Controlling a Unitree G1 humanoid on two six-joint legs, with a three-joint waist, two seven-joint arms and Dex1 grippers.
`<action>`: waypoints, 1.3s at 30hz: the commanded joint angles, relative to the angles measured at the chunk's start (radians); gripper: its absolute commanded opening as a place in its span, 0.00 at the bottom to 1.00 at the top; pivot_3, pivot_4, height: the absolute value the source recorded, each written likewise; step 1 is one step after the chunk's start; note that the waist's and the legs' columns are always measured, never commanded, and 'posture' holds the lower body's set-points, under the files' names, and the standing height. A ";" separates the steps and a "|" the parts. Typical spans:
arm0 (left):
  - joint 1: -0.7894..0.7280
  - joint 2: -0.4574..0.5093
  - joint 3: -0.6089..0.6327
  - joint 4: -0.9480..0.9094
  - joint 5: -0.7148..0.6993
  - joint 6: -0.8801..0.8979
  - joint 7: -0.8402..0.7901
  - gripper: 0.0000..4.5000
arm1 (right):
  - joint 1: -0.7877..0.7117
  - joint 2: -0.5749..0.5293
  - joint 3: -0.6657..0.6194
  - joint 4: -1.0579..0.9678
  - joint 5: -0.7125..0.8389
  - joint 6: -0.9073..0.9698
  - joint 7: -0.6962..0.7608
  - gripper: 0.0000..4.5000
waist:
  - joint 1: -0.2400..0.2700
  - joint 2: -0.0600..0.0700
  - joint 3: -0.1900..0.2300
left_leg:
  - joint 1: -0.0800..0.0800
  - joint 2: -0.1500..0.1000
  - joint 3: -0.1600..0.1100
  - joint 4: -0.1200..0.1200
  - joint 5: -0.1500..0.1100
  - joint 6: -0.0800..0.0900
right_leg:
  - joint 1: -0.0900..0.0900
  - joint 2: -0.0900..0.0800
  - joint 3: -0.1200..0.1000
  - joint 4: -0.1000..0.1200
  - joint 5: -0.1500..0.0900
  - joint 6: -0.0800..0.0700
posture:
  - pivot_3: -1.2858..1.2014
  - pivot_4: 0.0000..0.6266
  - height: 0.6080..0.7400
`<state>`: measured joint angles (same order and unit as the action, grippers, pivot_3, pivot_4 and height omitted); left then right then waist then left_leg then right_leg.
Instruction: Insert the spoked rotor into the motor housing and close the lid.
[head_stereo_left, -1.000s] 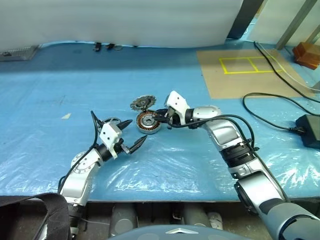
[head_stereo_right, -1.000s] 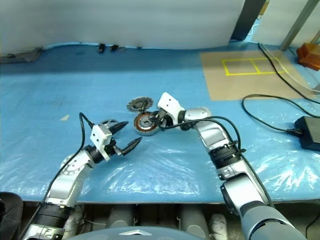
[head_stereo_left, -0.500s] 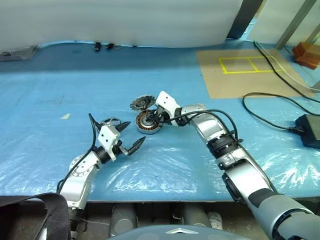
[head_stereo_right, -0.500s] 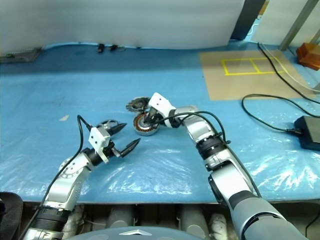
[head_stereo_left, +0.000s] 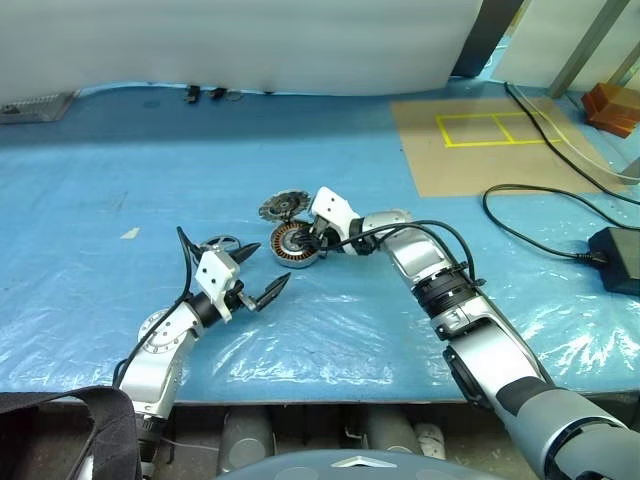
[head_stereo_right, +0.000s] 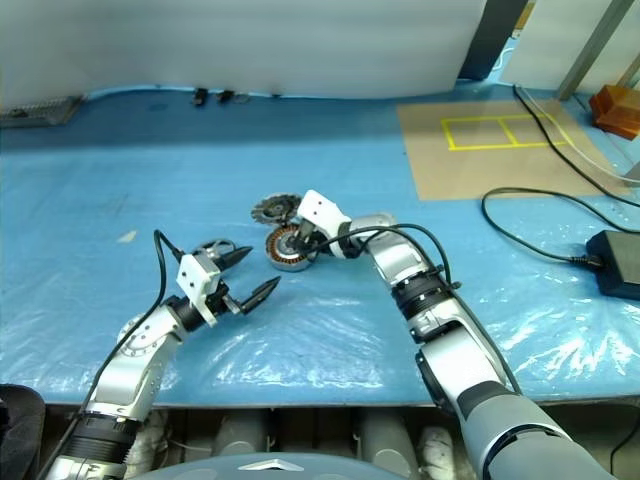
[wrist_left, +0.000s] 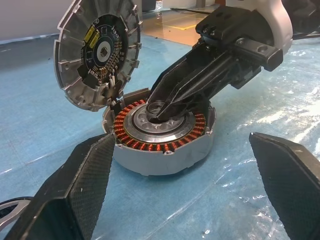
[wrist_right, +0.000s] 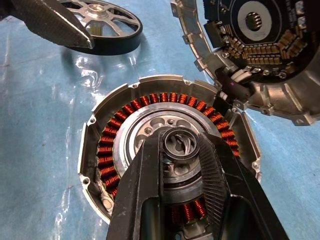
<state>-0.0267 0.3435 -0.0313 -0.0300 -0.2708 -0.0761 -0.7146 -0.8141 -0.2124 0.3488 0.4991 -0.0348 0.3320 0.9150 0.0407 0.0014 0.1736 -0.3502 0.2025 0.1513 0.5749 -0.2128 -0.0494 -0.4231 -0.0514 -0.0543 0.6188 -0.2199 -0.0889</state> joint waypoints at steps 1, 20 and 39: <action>0.002 0.007 0.015 -0.025 -0.009 -0.008 0.001 1.00 | -0.003 0.007 0.004 -0.039 -0.001 -0.009 0.005 0.15 | 0.000 0.000 0.000 | 0.000 0.000 0.000 0.000 0.000 0.000 | 0.000 0.000 0.000 0.000 0.000 0.000 | 0.52 0.24 1.00; 0.003 0.006 0.016 -0.022 -0.007 -0.007 0.005 1.00 | 0.017 -0.002 0.032 -0.037 -0.033 -0.030 0.023 0.15 | 0.000 0.000 0.000 | 0.000 0.000 0.000 0.000 0.000 0.000 | 0.000 0.000 0.000 0.000 0.000 0.000 | 0.52 0.24 1.00; -0.012 0.009 0.012 -0.003 0.002 -0.009 0.002 1.00 | 0.002 0.006 0.019 0.003 -0.037 -0.042 0.029 0.15 | -0.001 0.000 0.000 | 0.000 0.000 0.000 0.000 0.000 0.000 | 0.000 0.000 0.000 0.001 0.000 0.000 | 0.52 0.24 1.00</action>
<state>-0.0312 0.3450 -0.0311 -0.0197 -0.2665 -0.0759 -0.7138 -0.8101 -0.2140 0.3654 0.4947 -0.0667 0.2954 0.9523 0.0402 0.0013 0.1736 -0.3498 0.2026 0.1513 0.5751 -0.2129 -0.0493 -0.4230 -0.0514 -0.0543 0.6194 -0.2199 -0.0890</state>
